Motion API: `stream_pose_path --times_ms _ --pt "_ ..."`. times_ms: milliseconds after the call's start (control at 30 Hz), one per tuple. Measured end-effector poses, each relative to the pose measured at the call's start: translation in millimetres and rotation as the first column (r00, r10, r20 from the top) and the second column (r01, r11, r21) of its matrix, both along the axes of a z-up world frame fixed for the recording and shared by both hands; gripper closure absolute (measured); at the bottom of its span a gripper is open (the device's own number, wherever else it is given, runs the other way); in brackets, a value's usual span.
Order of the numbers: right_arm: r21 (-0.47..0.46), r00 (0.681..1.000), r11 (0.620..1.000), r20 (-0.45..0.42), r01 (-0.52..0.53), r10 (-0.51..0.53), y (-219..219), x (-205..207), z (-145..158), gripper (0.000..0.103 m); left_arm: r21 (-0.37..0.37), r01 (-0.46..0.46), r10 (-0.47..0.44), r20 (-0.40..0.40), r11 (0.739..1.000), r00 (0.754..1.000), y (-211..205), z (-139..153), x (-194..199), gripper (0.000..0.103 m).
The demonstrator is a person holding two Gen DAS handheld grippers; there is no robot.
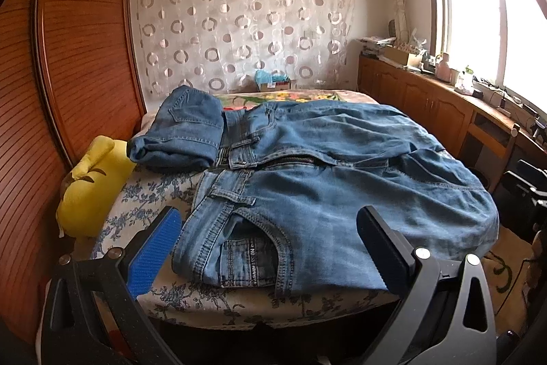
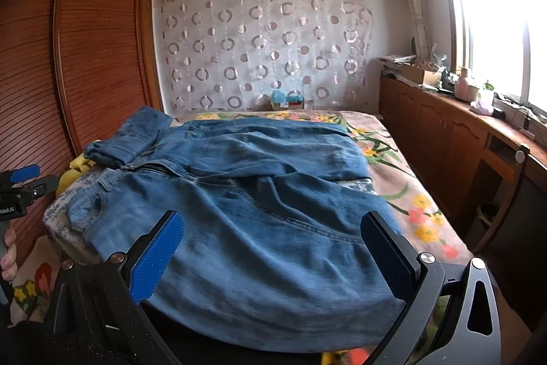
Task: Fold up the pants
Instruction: 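Move the right tool to the jeans edge and close on it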
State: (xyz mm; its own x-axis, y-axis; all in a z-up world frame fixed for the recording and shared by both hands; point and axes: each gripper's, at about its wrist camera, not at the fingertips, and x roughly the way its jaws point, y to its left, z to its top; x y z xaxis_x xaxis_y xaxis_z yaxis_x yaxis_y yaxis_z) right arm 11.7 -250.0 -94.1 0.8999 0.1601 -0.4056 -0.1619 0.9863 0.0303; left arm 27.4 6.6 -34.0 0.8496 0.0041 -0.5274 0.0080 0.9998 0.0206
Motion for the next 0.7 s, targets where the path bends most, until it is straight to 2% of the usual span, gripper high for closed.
stream_pose_path --times_ms 267,467,700 --pt "-0.015 0.998 0.999 -0.048 0.051 -0.052 -21.2 5.5 -6.8 0.003 -0.026 0.004 -0.005 -0.046 1.0 0.999 15.4 -18.5 10.2 0.0" --pt "-0.019 0.989 0.996 -0.117 0.089 -0.091 -38.5 7.3 -12.0 0.003 -0.028 -0.001 -0.001 -0.065 1.0 0.998 19.1 -24.4 12.4 0.0" --pt "-0.003 0.972 0.996 -0.217 0.089 -0.088 -40.2 8.0 -20.9 0.012 -0.027 -0.012 0.01 -0.097 1.0 0.995 25.8 -35.2 17.9 0.0"
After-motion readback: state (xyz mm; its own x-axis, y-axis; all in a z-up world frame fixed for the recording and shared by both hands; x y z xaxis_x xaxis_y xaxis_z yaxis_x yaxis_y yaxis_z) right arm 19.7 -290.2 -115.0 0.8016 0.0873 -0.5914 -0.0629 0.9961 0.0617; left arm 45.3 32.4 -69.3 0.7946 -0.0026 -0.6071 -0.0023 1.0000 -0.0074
